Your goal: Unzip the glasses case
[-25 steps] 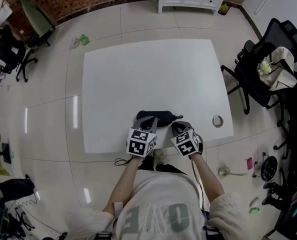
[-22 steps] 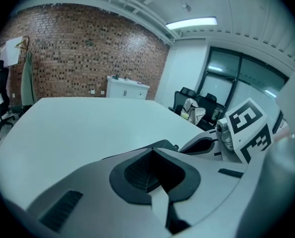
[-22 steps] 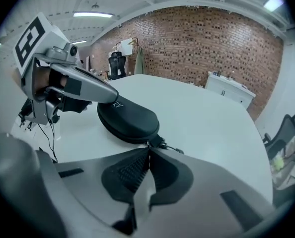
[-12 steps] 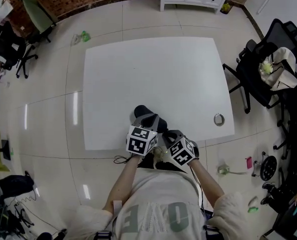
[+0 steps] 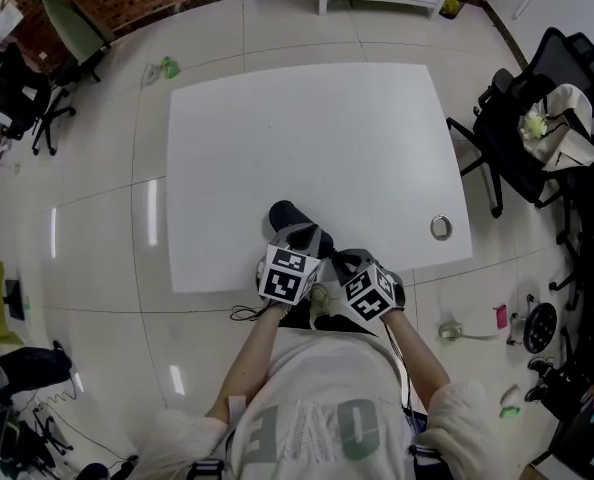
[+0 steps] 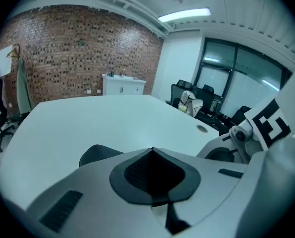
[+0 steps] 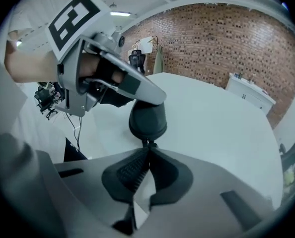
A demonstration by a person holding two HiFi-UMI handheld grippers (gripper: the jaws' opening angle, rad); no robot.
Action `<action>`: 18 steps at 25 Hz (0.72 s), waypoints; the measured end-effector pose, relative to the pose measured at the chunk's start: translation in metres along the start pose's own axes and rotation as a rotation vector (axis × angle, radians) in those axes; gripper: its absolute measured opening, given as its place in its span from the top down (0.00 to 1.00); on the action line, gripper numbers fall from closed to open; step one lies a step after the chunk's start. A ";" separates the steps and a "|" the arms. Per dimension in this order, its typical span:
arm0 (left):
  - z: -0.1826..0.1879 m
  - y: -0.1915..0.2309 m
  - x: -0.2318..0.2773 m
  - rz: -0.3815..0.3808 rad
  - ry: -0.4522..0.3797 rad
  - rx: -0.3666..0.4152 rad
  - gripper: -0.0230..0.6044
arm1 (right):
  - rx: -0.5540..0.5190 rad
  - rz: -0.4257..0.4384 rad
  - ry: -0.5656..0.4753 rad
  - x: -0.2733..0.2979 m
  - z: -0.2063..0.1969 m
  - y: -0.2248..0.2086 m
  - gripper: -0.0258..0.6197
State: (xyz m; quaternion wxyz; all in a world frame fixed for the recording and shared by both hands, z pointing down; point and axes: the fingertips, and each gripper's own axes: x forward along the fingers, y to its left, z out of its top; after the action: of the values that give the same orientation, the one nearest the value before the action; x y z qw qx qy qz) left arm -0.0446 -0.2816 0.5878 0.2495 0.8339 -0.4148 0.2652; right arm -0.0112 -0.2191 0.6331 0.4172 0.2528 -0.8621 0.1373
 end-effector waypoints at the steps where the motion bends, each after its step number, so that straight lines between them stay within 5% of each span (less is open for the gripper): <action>1: 0.000 0.000 0.000 -0.004 -0.001 -0.004 0.96 | 0.008 -0.009 -0.001 -0.001 0.000 -0.007 0.96; 9: 0.005 0.003 0.004 -0.039 -0.005 -0.052 0.96 | -0.070 -0.006 0.028 0.006 0.013 -0.041 0.96; 14: 0.007 0.004 0.008 -0.049 0.013 -0.030 0.96 | -0.405 0.012 0.160 0.010 0.017 -0.049 0.96; 18: 0.007 0.004 0.009 -0.061 0.013 -0.043 0.96 | -0.348 0.043 0.128 0.022 0.028 -0.057 0.96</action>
State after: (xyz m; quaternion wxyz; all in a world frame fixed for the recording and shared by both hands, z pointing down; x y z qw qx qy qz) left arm -0.0421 -0.2930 0.5892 0.2780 0.8389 -0.3933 0.2537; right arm -0.0091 -0.2859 0.6346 0.5057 0.1490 -0.8496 0.0109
